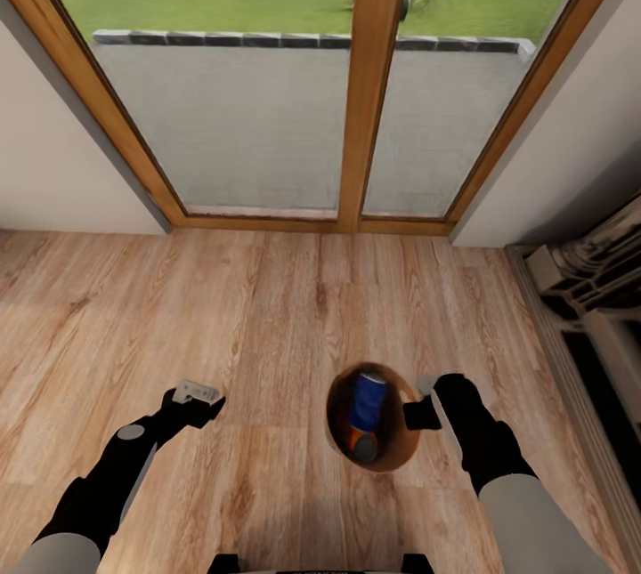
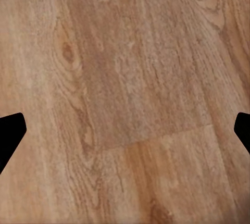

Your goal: Put the three can of soda from the living room inside the tash can in the kitchen.

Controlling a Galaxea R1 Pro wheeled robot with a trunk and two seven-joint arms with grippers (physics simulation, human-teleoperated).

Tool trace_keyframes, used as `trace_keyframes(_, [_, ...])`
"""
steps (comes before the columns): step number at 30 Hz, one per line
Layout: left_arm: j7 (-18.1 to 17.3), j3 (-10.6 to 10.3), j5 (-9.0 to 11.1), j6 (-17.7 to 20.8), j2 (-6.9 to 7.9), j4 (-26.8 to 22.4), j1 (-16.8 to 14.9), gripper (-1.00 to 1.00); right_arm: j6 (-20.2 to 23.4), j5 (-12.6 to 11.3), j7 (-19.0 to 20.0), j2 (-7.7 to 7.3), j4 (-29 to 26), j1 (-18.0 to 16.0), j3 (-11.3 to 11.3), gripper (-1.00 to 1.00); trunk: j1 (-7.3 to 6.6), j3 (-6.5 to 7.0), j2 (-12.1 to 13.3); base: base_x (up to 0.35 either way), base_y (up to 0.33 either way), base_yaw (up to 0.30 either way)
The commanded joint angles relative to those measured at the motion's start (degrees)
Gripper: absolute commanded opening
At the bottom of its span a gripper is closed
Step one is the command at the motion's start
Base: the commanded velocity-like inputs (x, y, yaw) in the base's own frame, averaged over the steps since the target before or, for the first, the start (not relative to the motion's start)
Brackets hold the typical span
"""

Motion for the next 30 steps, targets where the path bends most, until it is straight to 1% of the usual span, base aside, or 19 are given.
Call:
trace_keyframes(1, [-0.03, 0.00, 0.00, -0.02, -0.01, 0.06, 0.05, 1.00, 0.01, -0.49, 0.59, -0.33, 0.01, -0.17, -0.04, -1.00, 0.22, -0.18, -0.42, 0.000, 0.000, 0.000])
trace_keyframes(2, [-0.03, 0.01, 0.00, -0.03, -0.01, 0.05, 0.05, 1.00, 0.01, -0.49, 0.68, -0.43, 0.86, -0.22, -0.04, -1.00, 0.44, -0.36, -0.82, 0.000, 0.000, 0.000])
trace_keyframes(5, [-0.03, 0.01, 0.00, -0.20, -0.02, 0.01, 0.09, 1.00, 0.01, -0.52, 0.93, -0.66, 3.58, -0.33, -0.05, -1.00, 0.44, -0.36, -0.82, 0.000, 0.000, 0.000])
trace_keyframes(6, [0.05, 0.01, 0.02, -0.81, -0.02, 0.00, 0.13, 1.00, 0.01, -0.55, 1.03, -0.74, 4.79, -0.37, -0.05, -1.00, 0.44, -0.36, -0.82, 0.000, 0.000, 0.000])
trace_keyframes(11, [0.05, 0.01, 0.04, -1.76, -0.02, -0.01, 0.17, 1.00, 0.01, -0.57, 1.10, -0.81, 5.96, -0.40, -0.05, -1.00, 0.44, -0.36, -0.82, 0.000, 0.000, 0.000])
trace_keyframes(17, [0.04, 0.01, 0.03, -1.98, -0.02, -0.01, 0.18, 1.00, 0.01, -0.57, 1.12, -0.82, 6.28, -0.41, -0.05, -1.00, 0.44, -0.36, -0.82, 0.000, 0.000, 0.000])
trace_keyframes(27, [0.14, 0.01, 0.07, -2.03, -0.02, 0.11, 0.18, 1.00, 0.01, -0.50, 1.12, -0.82, 7.47, -0.41, -0.03, -1.00, 2.64, -2.15, -4.83, 0.000, 0.000, 0.000])
trace_keyframes(30, [0.18, 0.01, 0.08, -2.03, -0.02, 0.31, 0.18, 1.00, -0.02, -0.49, 1.12, -0.82, 7.64, -0.41, 0.05, -1.00, 2.64, -2.15, -4.83, 0.000, 0.000, 0.000])
